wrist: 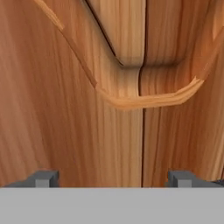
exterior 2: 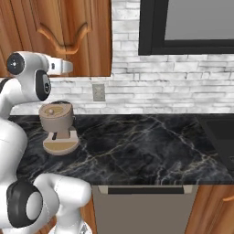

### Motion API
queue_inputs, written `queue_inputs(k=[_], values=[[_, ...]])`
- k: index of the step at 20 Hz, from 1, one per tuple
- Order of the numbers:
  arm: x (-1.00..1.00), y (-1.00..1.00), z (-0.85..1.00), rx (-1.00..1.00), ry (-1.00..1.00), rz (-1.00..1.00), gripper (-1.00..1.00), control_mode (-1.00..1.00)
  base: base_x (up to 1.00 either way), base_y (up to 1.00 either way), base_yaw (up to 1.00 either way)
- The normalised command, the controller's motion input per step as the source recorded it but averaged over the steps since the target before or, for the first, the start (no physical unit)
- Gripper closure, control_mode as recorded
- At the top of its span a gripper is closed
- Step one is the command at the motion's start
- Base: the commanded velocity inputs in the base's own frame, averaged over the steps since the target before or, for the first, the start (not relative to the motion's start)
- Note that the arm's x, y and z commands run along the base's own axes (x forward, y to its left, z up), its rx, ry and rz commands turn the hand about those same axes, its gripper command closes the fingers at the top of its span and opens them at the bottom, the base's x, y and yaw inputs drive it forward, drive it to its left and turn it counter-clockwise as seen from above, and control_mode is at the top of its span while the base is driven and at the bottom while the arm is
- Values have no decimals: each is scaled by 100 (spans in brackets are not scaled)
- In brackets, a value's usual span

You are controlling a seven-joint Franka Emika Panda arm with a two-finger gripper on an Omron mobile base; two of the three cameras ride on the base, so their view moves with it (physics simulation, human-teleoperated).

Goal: Close all open cabinet doors.

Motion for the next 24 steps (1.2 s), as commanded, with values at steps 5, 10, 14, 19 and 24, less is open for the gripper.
queue_inputs(k=[5,10,14,19,24], values=[[-100,0,20,0,0,0,-100,-100,0,0,0],[-100,0,31,1,0,0,-100,-100,0,0,0],[-100,0,16,0,1,-4,-100,-100,0,0,0],[-100,-12,0,2,14,-5,-100,-100,0,0,0],[-100,-51,0,8,35,-5,-100,-100,0,0,0]])
